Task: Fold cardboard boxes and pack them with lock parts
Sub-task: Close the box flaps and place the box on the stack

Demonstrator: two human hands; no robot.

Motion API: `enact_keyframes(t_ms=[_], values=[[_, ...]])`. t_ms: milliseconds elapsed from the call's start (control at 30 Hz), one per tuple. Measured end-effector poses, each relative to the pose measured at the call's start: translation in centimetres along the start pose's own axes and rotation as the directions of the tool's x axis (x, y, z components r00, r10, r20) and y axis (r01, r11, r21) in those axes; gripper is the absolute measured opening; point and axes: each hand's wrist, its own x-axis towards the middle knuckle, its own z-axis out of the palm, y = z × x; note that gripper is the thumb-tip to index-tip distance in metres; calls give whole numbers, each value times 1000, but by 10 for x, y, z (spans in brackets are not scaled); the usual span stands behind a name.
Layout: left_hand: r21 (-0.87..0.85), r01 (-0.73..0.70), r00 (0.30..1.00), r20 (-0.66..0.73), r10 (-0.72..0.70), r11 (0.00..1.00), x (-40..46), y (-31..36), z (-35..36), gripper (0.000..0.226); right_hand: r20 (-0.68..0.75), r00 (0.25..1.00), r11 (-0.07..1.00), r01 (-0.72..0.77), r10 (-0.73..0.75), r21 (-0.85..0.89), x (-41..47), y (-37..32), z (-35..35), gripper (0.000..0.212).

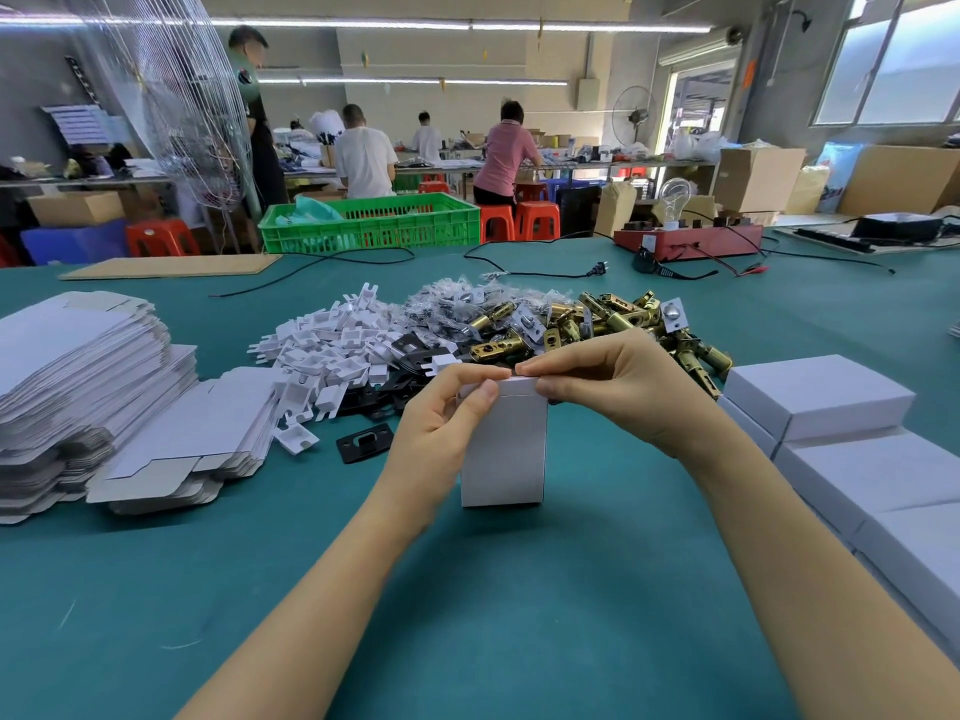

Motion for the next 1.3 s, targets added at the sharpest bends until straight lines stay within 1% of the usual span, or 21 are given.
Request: enact_keyframes(t_ms=[133,233,333,400,500,567,700,767,833,900,967,1033,1133,1300], values=[[-12,7,1000,-2,-7,1000,1,2,-2,18,-43,998,996,36,-39,-81,1,-4,2,20],[-21,11,1000,-12,-11,1000,1,2,-4,17,-41,997,985,59,-67,-162,1,-7,5,17],[-4,-14,999,-35,14,1000,-1,3,-2,17,-38,996,975,66,-76,-214,2,-13,4,15],[24,-36,998,-48,37,999,-2,4,0,24,-14,996,959,83,-91,-270,2,-18,5,14],[36,-10,997,-71,13,999,-4,6,5,13,51,991,916,131,-121,-380,3,-24,4,12],[36,14,997,-82,-11,999,-4,8,8,11,73,989,894,151,-132,-422,3,-26,3,11],[48,25,993,-112,-19,999,-6,9,13,11,84,987,902,162,-140,-401,2,-26,5,12],[78,8,992,-123,2,997,-7,8,14,16,84,992,944,111,-89,-311,2,-24,1,13],[102,-15,992,-125,28,995,-8,6,15,19,92,996,980,24,-6,-195,1,-21,-6,16],[125,-28,990,-132,44,992,-8,5,16,18,112,993,988,-4,21,-152,0,-18,-11,20],[152,-47,988,-141,68,987,-9,4,17,17,125,992,989,9,10,-151,0,-17,-10,21],[169,-58,987,-138,82,984,-9,5,16,14,108,994,988,22,-6,-151,0,-16,-8,21],[185,-71,988,-125,95,980,-9,4,13,21,81,997,988,33,-21,-153,1,-15,-6,20],[116,-48,993,-105,60,992,-6,3,9,16,86,994,972,82,-64,-222,0,-18,-4,18]])
